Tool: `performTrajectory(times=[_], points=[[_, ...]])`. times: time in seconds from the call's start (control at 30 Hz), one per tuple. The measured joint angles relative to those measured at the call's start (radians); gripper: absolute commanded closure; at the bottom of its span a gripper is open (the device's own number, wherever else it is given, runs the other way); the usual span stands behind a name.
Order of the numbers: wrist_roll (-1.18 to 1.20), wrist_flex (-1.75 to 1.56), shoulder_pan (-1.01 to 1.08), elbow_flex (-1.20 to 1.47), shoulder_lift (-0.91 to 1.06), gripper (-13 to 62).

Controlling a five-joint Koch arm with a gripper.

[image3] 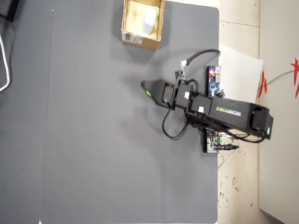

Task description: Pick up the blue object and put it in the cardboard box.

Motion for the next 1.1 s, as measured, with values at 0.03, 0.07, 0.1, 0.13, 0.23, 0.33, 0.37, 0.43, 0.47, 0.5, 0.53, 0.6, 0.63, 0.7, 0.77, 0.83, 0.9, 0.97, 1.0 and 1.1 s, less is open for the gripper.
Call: performTrajectory(times=[0.03,0.07,0.1,0.13,0.23,0.33,0.37,0.43,0.47,0.5,0.53,0.6,0.63,0.7,0.77,0.83,0.9,0.97,1.0,1.1], points=[[0.002,-0.002,-0.012,0.023,0.003,16.2],[0.002,-0.002,-0.028,0.046,0.006,16.0],[0.002,-0.002,-0.046,0.064,0.008,15.6],[0.002,-0.005,-0.072,0.101,0.008,15.6],[0.002,-0.018,-0.077,0.123,0.008,15.6],[0.002,-0.025,-0.078,0.141,0.008,15.6],[0.002,-0.026,-0.08,0.141,0.008,15.6],[0.002,-0.025,-0.086,0.141,0.008,15.6],[0.002,-0.025,-0.097,0.141,0.008,15.6],[0.002,-0.018,-0.11,0.141,0.008,15.6],[0.002,0.005,-0.124,0.141,0.008,15.6],[0.002,0.067,-0.155,0.141,0.008,15.6],[0.002,0.097,-0.163,0.141,0.008,15.6],[0.002,0.115,-0.167,0.141,0.008,15.6],[0.0,0.129,-0.167,0.141,0.008,15.6],[0.003,0.146,-0.169,0.141,0.008,15.6],[0.003,0.153,-0.17,0.141,0.008,15.6],[0.003,0.153,-0.169,0.141,0.008,15.6],[0.003,0.156,-0.164,0.141,0.008,15.6],[0.005,0.158,-0.158,0.141,0.008,15.6]])
